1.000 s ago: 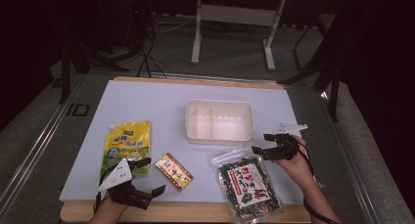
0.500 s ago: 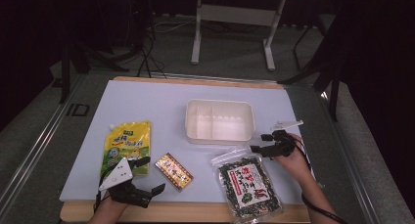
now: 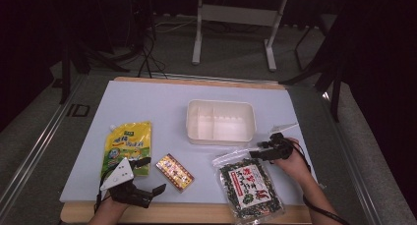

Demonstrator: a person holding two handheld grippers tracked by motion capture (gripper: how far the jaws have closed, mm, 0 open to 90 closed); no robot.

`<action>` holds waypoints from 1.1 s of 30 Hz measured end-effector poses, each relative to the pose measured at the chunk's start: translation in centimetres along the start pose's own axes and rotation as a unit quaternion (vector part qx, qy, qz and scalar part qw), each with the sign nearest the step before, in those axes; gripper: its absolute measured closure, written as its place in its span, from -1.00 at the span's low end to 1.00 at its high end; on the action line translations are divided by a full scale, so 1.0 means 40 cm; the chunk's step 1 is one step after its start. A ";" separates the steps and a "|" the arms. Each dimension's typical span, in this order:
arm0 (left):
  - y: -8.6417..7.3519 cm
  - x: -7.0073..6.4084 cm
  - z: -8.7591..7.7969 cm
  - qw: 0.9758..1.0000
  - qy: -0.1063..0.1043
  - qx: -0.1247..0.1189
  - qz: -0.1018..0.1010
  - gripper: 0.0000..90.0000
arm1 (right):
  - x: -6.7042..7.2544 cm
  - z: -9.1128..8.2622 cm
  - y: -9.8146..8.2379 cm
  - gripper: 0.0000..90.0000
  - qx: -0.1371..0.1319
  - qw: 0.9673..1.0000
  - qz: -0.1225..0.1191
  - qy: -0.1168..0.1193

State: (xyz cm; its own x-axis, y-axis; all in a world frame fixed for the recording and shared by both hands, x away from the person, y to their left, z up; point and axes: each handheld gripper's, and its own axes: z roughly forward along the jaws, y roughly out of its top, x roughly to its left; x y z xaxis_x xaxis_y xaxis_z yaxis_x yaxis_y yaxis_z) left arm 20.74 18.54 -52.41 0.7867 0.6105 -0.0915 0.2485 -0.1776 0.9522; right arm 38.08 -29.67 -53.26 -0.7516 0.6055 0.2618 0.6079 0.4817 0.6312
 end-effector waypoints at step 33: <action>0.000 0.001 0.004 1.000 0.001 0.002 -0.002 -0.99 | 0.067 -0.059 0.041 0.99 0.024 0.993 -0.086 -0.077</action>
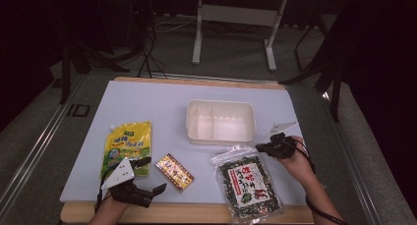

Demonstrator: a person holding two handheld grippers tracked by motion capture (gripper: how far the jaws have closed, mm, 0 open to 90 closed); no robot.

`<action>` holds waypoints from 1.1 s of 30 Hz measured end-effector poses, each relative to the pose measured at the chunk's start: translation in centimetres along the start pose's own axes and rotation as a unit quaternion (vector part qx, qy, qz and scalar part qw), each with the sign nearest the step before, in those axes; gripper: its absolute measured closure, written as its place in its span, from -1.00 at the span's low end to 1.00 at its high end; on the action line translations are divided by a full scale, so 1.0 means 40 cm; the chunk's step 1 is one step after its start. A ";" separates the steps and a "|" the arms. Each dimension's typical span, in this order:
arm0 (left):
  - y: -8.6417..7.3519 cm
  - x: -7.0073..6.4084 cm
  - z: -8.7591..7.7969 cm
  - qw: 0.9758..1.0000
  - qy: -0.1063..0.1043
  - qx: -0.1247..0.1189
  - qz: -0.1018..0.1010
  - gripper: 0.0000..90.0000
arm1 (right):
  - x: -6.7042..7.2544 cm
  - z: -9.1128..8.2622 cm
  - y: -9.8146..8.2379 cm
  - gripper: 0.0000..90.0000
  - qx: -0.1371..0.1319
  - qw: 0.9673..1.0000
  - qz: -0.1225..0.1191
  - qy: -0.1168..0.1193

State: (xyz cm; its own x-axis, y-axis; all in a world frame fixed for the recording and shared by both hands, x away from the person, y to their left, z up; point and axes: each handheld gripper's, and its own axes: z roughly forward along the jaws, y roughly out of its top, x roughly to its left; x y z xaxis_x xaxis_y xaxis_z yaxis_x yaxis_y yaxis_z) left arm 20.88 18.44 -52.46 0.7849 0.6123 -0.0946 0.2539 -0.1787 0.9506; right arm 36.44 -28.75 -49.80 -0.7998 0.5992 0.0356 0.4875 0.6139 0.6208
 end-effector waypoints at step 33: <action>0.002 -0.016 0.020 1.000 -0.015 0.011 -0.015 -0.99 | 0.116 -0.188 0.078 0.99 -0.108 0.992 -0.066 0.011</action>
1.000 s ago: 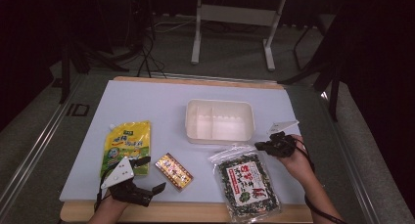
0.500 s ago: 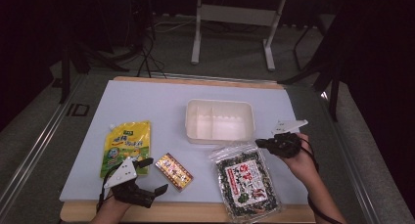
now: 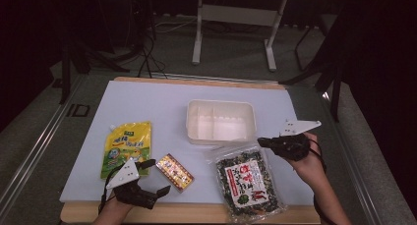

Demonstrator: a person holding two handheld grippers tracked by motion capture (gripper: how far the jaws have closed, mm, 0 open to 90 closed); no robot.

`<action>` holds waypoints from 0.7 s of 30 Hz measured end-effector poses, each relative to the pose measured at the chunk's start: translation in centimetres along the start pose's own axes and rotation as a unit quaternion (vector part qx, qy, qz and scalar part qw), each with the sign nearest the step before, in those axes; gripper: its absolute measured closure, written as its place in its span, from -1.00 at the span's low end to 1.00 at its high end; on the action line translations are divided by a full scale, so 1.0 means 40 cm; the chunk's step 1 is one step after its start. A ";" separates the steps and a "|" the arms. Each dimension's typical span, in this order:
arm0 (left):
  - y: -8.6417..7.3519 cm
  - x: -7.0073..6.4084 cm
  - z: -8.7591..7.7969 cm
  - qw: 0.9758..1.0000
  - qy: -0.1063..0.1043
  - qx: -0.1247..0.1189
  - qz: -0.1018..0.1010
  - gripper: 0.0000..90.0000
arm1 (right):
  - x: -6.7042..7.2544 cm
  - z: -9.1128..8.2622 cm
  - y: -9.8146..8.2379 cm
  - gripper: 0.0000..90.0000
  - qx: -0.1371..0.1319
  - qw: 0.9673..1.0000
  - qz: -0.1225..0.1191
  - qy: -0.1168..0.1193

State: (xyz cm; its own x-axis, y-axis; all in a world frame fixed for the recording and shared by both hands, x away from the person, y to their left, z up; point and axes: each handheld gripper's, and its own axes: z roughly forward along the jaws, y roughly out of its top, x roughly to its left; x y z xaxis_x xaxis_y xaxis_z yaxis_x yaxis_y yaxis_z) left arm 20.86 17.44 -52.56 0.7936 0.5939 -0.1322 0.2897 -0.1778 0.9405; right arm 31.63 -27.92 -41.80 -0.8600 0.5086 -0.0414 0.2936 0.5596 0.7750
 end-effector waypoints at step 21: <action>0.133 -0.001 0.122 0.997 -0.060 0.052 -0.012 -0.86 | 0.071 -0.051 0.060 0.99 -0.045 0.998 -0.049 0.014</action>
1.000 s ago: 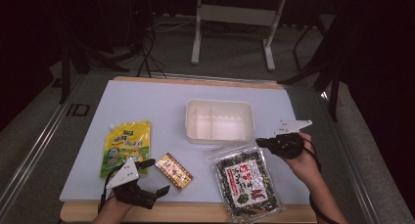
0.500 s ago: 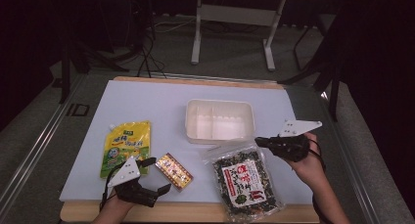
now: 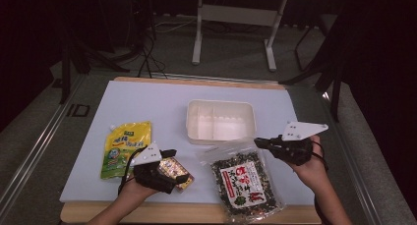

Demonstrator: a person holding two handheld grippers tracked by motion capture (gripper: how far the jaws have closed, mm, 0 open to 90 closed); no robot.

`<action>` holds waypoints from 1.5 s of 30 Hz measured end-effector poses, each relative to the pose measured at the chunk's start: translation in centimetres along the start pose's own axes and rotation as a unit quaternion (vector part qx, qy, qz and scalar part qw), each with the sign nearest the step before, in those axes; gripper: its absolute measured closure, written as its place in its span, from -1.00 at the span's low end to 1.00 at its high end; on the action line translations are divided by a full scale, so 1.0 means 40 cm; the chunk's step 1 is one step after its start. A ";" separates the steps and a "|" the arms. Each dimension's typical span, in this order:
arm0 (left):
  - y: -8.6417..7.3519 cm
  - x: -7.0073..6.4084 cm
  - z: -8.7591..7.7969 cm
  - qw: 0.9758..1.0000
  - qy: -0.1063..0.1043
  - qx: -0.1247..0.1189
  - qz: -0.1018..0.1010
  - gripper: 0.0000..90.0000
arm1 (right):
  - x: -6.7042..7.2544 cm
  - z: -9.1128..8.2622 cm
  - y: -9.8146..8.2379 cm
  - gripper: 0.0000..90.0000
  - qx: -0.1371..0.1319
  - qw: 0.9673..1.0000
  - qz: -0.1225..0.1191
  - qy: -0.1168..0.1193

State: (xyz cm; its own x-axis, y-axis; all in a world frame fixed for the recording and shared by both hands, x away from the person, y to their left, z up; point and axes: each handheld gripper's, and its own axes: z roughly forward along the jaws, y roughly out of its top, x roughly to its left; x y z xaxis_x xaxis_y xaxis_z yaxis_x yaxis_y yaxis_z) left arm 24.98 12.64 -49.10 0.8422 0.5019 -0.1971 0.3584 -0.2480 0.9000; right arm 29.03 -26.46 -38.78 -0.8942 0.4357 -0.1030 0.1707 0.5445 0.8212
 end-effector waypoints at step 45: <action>0.102 -0.010 0.118 0.992 -0.022 0.047 0.116 0.99 | 0.006 0.027 -0.065 0.00 0.010 0.991 0.124 0.042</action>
State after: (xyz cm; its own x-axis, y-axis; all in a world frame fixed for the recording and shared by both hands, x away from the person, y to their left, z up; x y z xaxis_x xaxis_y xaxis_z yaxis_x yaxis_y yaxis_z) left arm 28.03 7.52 -47.18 0.9226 0.3857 -0.0076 0.1872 -0.4304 0.8830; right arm 28.84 -27.00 -41.55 -0.8550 0.4970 0.1481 0.3966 0.4428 0.8041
